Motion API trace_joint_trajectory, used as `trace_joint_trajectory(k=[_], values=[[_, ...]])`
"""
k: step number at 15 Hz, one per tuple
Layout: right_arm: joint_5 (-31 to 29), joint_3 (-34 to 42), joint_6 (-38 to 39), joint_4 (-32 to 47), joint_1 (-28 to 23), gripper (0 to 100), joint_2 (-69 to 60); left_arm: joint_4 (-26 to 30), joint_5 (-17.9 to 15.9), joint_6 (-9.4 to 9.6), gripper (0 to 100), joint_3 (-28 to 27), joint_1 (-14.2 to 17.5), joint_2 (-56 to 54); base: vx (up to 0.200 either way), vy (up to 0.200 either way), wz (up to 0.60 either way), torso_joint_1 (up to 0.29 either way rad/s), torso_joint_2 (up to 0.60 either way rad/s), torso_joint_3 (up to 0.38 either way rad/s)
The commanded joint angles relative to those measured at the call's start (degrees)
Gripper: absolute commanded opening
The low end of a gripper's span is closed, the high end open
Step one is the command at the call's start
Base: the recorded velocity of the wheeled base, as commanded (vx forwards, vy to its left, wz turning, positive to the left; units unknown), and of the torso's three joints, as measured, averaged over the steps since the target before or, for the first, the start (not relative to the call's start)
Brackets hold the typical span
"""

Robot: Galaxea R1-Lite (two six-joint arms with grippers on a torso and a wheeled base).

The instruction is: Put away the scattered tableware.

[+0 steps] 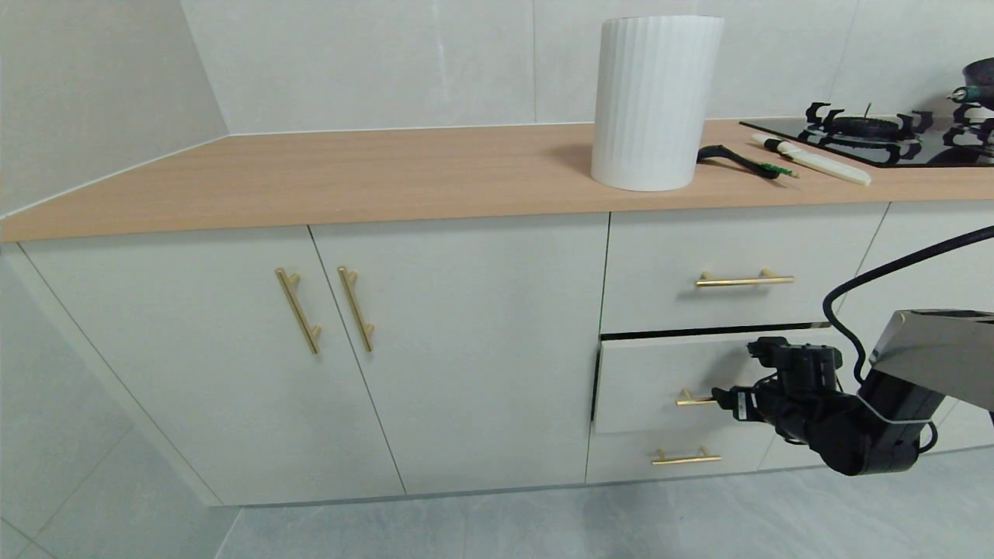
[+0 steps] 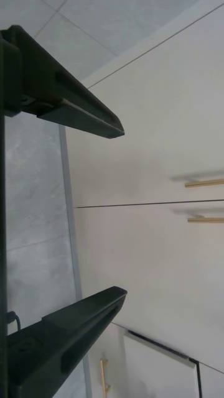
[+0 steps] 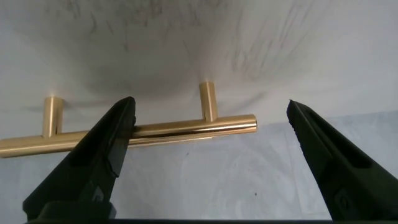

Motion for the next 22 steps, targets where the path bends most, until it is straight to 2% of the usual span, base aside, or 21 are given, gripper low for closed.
trace_joint_trajectory(k=[1, 3, 4, 5, 6, 8, 10, 17, 22], values=[[4.7, 6.0, 0.0, 3.8, 0.0, 100, -12.1, 0.0, 0.0, 0.02, 100, 0.0, 0.0, 0.1, 0.0, 0.0, 0.0, 0.0, 0.0, 0.0], [9.9, 6.6, 0.1, 18.6, 0.1, 100, -26.4, 0.0, 0.0, 0.02, 100, 0.0, 0.0, 0.1, 0.0, 0.0, 0.0, 0.0, 0.0, 0.0], [12.0, 5.8, 0.1, 26.4, 0.1, 100, -33.7, 0.0, 0.0, 0.02, 100, 0.0, 0.0, 0.1, 0.0, 0.0, 0.0, 0.0, 0.0, 0.0], [13.0, 5.0, 0.2, 29.7, 0.1, 100, -36.9, 0.0, 0.0, 0.02, 100, 0.0, 0.0, 0.1, 0.0, 0.0, 0.0, 0.0, 0.0, 0.0], [14.2, 2.1, 0.2, 38.5, 0.1, 100, -44.4, 0.0, 0.0, 0.02, 100, 0.0, 0.0, 0.1, 0.0, 0.0, 0.0, 0.0, 0.0, 0.0], [14.4, -3.8, 0.2, 43.4, 0.7, 100, -46.2, 0.0, 0.0, 0.02, 100, 0.0, 0.0, 0.1, 0.0, 0.0, 0.0, 0.0, 0.0, 0.0], [14.3, -11.2, 0.1, 47.5, 1.1, 100, -40.7, 0.0, 0.0, 0.02, 100, 0.0, 0.0, 0.1, 0.0, 0.0, 0.0, 0.0, 0.0, 0.0], [14.0, -20.7, -0.2, 48.0, 1.4, 100, -22.1, 0.0, 0.0, 0.02, 100, 0.0, 0.0, 0.1, 0.0, 0.0, 0.0, 0.0, 0.0, 0.0], [13.8, -20.6, -0.4, 37.9, 1.7, 100, -15.3, 0.0, 0.0, 0.02, 100, 0.0, 0.0, 0.1, 0.0, 0.0, 0.0, 0.0, 0.0, 0.0]])
